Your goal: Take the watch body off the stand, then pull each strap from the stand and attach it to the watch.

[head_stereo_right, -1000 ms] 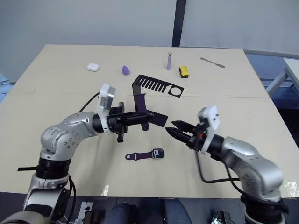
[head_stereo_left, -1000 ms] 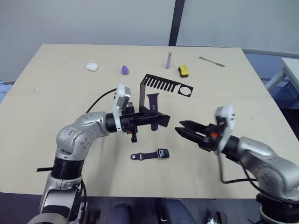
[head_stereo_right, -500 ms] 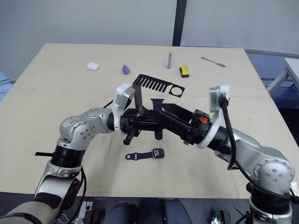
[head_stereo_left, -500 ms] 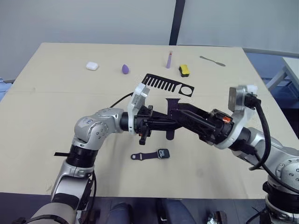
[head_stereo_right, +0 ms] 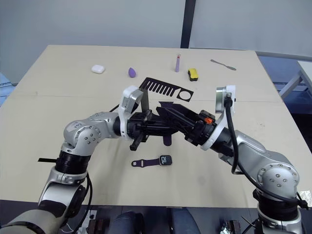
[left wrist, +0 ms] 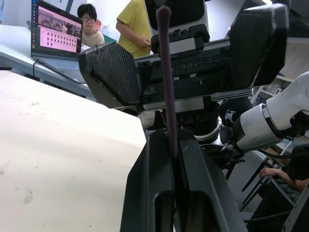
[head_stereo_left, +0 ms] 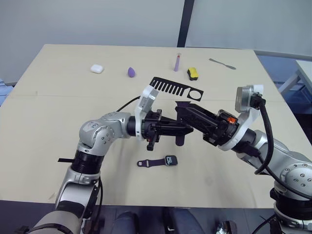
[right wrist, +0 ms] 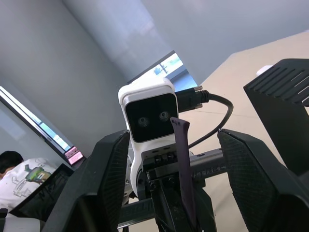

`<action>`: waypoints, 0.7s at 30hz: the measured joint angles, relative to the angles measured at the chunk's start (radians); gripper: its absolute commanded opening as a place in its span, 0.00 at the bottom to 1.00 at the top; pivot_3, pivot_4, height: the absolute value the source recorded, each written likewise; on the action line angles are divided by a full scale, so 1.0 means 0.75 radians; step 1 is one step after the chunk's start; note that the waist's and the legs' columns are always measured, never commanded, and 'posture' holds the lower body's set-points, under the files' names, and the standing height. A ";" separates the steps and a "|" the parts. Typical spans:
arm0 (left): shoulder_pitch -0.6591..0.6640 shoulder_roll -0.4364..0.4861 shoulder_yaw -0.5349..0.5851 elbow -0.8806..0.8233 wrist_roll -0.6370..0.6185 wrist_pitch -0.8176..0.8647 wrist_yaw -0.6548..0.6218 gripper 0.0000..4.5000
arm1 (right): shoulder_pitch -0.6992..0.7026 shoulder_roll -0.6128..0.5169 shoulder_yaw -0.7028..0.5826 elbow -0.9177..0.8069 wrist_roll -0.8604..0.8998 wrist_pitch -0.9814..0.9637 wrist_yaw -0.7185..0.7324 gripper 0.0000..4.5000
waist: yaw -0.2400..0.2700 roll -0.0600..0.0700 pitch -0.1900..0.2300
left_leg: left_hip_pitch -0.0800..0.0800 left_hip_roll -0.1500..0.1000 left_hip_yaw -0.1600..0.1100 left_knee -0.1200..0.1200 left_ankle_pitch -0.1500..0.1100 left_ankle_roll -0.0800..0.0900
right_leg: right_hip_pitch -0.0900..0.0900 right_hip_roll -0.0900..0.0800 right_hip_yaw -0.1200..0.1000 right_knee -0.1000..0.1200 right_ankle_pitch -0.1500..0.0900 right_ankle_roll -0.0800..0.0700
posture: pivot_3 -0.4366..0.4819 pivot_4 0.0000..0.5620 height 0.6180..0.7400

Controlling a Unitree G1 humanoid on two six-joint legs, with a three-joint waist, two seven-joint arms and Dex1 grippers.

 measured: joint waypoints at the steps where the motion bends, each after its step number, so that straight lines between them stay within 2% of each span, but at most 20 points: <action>1: 0.000 0.000 0.005 0.000 0.000 0.000 0.001 0.00 | 0.000 -0.004 0.000 0.000 -0.005 0.000 0.002 0.69 | 0.000 0.000 0.000 | 0.000 0.000 0.000 0.000 0.000 0.000 | 0.000 0.000 0.000 0.000 0.000 0.000 | 0.48 0.27 1.00; 13: 0.006 -0.004 0.011 -0.004 -0.014 0.014 0.030 0.00 | 0.000 -0.009 0.002 0.003 -0.036 -0.001 0.021 0.69 | 0.001 0.000 0.000 | 0.000 0.000 0.000 0.000 0.000 0.000 | 0.000 0.000 0.000 0.000 0.000 0.000 | 0.48 0.27 1.00; 16: 0.006 -0.004 0.012 -0.004 -0.016 0.014 0.035 0.00 | 0.000 -0.008 0.003 0.004 -0.037 -0.001 0.024 0.49 | 0.000 0.000 0.000 | 0.000 0.000 0.000 0.000 0.000 0.000 | 0.000 0.000 0.000 0.000 0.000 0.000 | 0.48 0.27 1.00; 18: 0.006 -0.004 0.014 -0.004 -0.017 0.014 0.040 0.00 | 0.000 -0.008 0.004 0.004 -0.038 -0.003 0.026 0.29 | 0.000 0.000 0.000 | 0.000 0.000 0.000 0.000 0.000 0.000 | 0.000 0.000 0.000 0.000 0.000 0.000 | 0.48 0.27 1.00; 21: 0.006 -0.004 0.019 -0.004 -0.017 0.014 0.041 0.00 | 0.000 -0.006 0.005 0.004 -0.039 -0.009 0.026 0.29 | 0.001 0.000 0.000 | 0.000 0.000 0.000 0.000 0.000 0.000 | 0.000 0.000 0.000 0.000 0.000 0.000 | 0.48 0.27 1.00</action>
